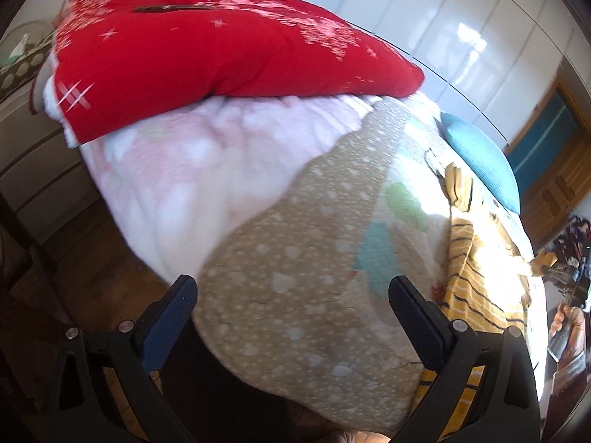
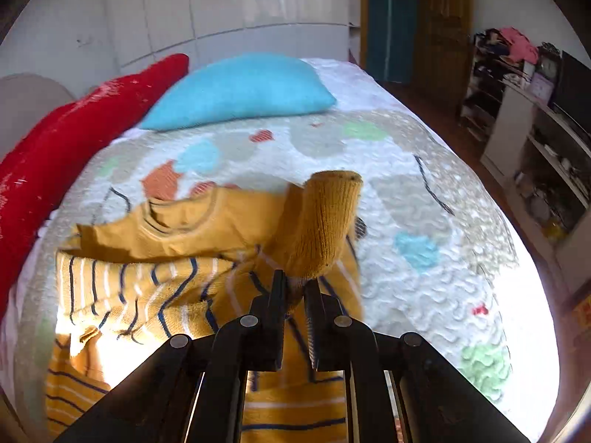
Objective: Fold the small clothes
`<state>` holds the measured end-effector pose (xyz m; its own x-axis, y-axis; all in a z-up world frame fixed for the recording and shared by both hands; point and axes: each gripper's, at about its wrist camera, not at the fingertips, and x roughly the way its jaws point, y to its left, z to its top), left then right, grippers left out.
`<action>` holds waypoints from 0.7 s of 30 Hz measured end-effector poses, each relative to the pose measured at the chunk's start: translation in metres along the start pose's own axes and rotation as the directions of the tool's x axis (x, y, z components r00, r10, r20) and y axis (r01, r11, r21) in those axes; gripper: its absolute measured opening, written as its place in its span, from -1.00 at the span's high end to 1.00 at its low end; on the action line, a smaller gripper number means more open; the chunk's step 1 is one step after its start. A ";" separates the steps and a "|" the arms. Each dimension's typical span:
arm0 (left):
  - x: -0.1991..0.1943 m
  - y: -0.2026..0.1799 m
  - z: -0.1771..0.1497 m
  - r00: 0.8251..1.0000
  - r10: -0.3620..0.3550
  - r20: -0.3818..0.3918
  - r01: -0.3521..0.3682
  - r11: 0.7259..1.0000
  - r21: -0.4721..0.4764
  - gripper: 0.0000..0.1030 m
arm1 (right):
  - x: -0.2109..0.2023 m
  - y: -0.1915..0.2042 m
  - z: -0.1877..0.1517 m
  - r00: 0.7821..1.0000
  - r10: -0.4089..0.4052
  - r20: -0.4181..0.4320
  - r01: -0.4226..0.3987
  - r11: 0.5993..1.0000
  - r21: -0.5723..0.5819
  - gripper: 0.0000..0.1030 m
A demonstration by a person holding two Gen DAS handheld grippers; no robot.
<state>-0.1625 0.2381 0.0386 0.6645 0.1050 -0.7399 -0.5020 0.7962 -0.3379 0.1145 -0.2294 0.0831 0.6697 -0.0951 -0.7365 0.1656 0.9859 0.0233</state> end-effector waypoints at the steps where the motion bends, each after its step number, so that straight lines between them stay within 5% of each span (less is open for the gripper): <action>1: 0.002 -0.009 0.000 1.000 -0.007 -0.004 0.008 1.000 0.021 -0.99 | 0.000 -0.011 -0.005 1.000 0.013 -0.010 -0.013 1.000 0.019 0.54; 5: 0.011 -0.047 0.000 0.999 -0.039 -0.028 0.042 0.993 0.107 -0.99 | -0.016 -0.022 -0.014 0.998 0.058 0.014 -0.058 0.998 0.013 0.36; 9: 0.028 -0.090 -0.002 0.994 -0.099 -0.052 0.107 0.977 0.183 -0.99 | -0.031 0.015 -0.011 0.973 0.231 0.014 -0.229 0.970 -0.084 0.34; 13: 0.055 -0.136 -0.008 0.982 -0.165 -0.097 0.185 0.946 0.265 -0.99 | -0.031 0.088 -0.013 0.925 0.375 -0.065 -0.378 0.884 -0.274 -0.05; 16: 0.077 -0.164 -0.015 0.973 -0.196 -0.121 0.226 0.918 0.326 -0.94 | -0.030 0.160 -0.029 0.923 0.370 -0.106 -0.372 0.789 -0.489 -0.07; 17: 0.085 -0.171 -0.018 0.973 -0.194 -0.129 0.227 0.911 0.345 -0.83 | -0.028 0.183 -0.035 0.924 0.363 -0.117 -0.364 0.749 -0.553 -0.07; 19: 0.103 -0.182 -0.024 0.968 -0.171 -0.184 0.229 0.903 0.364 0.13 | -0.023 0.226 -0.045 0.927 0.348 -0.138 -0.349 0.668 -0.657 -0.06; 21: 0.119 -0.183 -0.031 0.960 -0.152 -0.236 0.229 0.910 0.346 0.58 | -0.013 0.260 -0.055 0.938 0.313 -0.149 -0.316 0.593 -0.741 -0.06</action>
<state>-0.0088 0.0867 -0.0052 0.5839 -0.1608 -0.7958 -0.1133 0.9545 -0.2759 0.1086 0.0359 0.0616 0.5717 0.2396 -0.7847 -0.6494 0.7166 -0.2544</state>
